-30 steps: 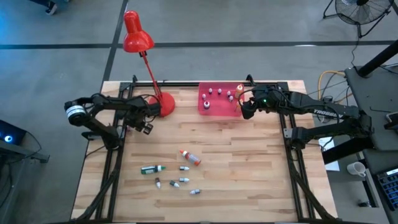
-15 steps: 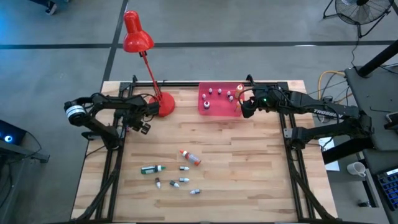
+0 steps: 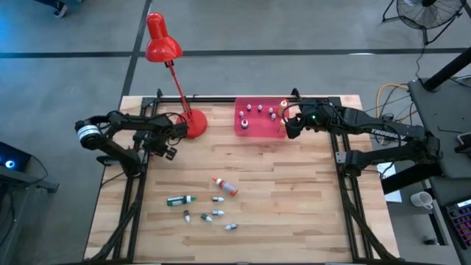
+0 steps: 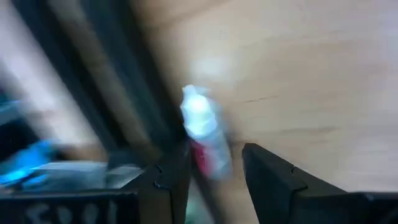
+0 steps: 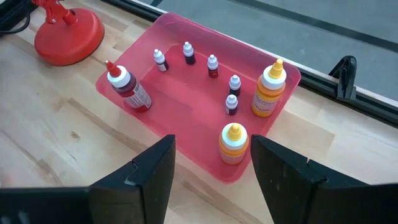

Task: Pick & Place food coloring
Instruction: Put the small red food coloring bottle into the red bin

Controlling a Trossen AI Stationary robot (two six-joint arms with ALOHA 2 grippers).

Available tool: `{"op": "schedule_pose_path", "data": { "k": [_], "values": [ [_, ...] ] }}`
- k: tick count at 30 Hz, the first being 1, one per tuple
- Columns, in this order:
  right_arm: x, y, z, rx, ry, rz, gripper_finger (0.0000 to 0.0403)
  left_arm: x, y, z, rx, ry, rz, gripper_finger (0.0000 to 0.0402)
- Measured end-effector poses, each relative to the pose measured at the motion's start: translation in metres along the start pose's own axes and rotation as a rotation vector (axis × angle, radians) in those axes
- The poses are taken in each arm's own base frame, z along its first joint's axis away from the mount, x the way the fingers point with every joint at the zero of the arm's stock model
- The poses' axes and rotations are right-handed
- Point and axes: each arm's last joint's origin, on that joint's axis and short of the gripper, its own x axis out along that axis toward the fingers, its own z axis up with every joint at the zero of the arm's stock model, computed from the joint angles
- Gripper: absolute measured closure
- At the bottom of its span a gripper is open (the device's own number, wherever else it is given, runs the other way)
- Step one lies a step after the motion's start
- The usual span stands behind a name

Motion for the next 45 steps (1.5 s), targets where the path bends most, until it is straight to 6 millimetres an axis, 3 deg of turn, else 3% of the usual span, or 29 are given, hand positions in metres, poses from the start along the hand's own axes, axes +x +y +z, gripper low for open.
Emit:
{"op": "schedule_pose_path", "data": {
  "k": [45],
  "values": [
    [0.000, 0.000, 0.000, 0.000, -0.002, 0.000, 0.0202, -0.013, -0.014, 0.015, 0.146, -0.077, -0.223, 0.0282]
  ]
}}
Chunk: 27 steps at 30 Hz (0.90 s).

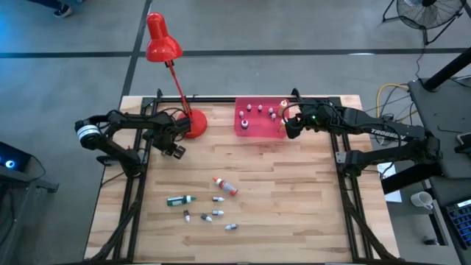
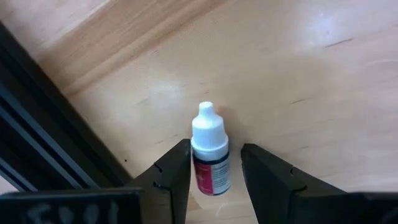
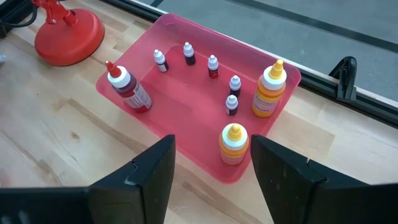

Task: Pick & Place food coloring
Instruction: Put the small red food coloring bottle into the red bin

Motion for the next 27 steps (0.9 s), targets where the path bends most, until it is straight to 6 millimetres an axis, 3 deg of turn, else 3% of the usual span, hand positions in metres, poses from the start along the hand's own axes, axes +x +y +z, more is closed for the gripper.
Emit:
{"op": "schedule_pose_path", "data": {
  "k": [27],
  "values": [
    [0.0016, -0.0008, -0.0023, -0.008, 0.008, -0.005, 0.0202, -0.0056, -0.0047, 0.0083, 0.070, -0.073, -0.051, 0.0283]
  ]
}}
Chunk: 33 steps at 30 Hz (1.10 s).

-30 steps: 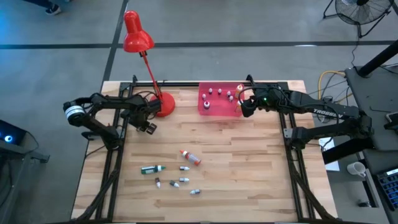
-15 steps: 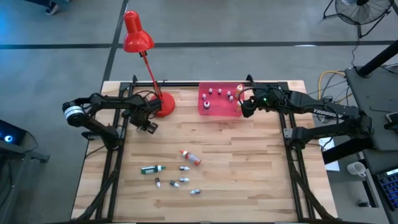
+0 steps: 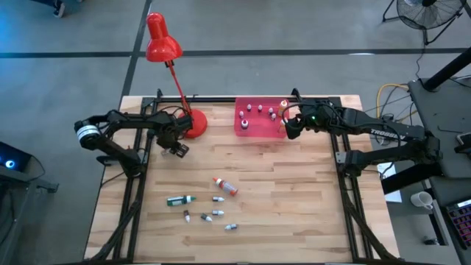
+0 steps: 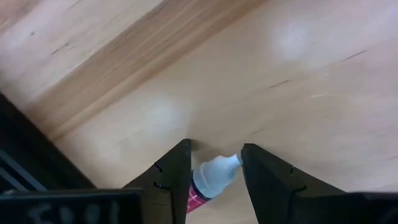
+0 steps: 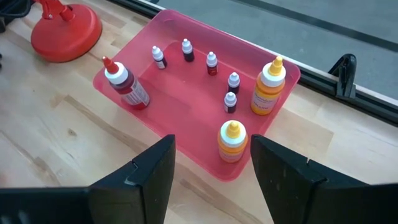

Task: Pick & Place food coloring
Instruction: Put the small red food coloring bottle into the red bin

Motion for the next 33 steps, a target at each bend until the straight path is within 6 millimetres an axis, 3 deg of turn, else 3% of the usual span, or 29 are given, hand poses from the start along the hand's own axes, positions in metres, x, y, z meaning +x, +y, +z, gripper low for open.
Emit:
{"op": "schedule_pose_path", "data": {
  "k": [10, 33],
  "values": [
    [0.0000, 0.0000, 0.0000, -0.003, 0.000, 0.000, 0.0202, 0.0014, 0.0011, -0.0023, 0.001, 0.014, 0.009, 0.0318],
    [0.0000, 0.0000, -0.0001, -0.007, 0.001, 0.001, 0.0202, 0.0025, 0.0033, -0.0069, 0.007, 0.058, 0.034, 0.0319]
  ]
}}
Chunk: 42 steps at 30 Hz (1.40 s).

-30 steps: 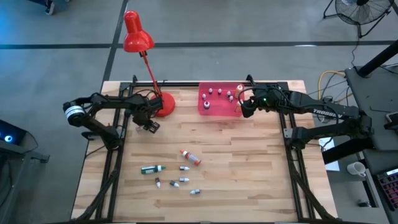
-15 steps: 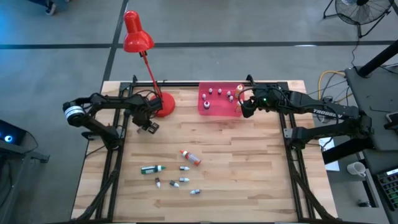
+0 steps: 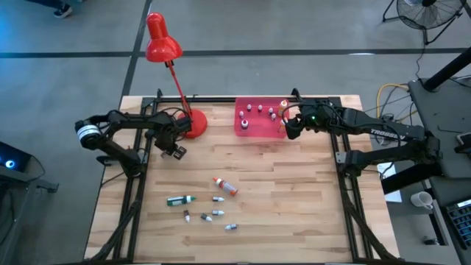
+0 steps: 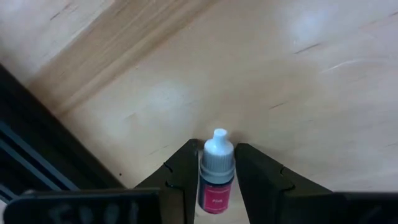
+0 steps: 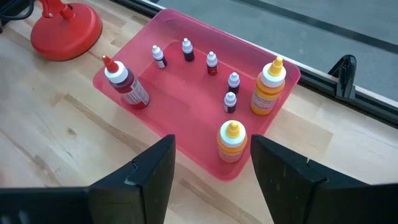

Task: Pick & Place food coloring
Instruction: Put the small red food coloring bottle into the red bin

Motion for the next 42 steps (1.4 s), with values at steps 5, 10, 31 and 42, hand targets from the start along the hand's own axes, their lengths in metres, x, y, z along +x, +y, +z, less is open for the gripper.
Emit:
{"op": "schedule_pose_path", "data": {
  "k": [5, 10, 31, 42],
  "values": [
    [0.000, 0.000, 0.000, 0.001, 0.000, 0.001, 0.0202, 0.000, 0.000, 0.000, 0.000, -0.005, 0.002, 0.0319],
    [0.000, 0.000, 0.000, 0.004, 0.000, 0.001, 0.0202, 0.000, 0.000, 0.001, -0.002, -0.013, 0.003, 0.0335],
    [0.000, 0.000, 0.000, 0.009, 0.000, 0.001, 0.0202, -0.111, -0.053, 0.025, 0.206, -0.731, -0.526, 0.0370],
    [-0.002, 0.014, 0.008, -0.037, 0.002, 0.293, 0.0202, -0.171, -0.077, 0.040, 0.222, -1.215, -0.986, 0.0360]
  ]
}}
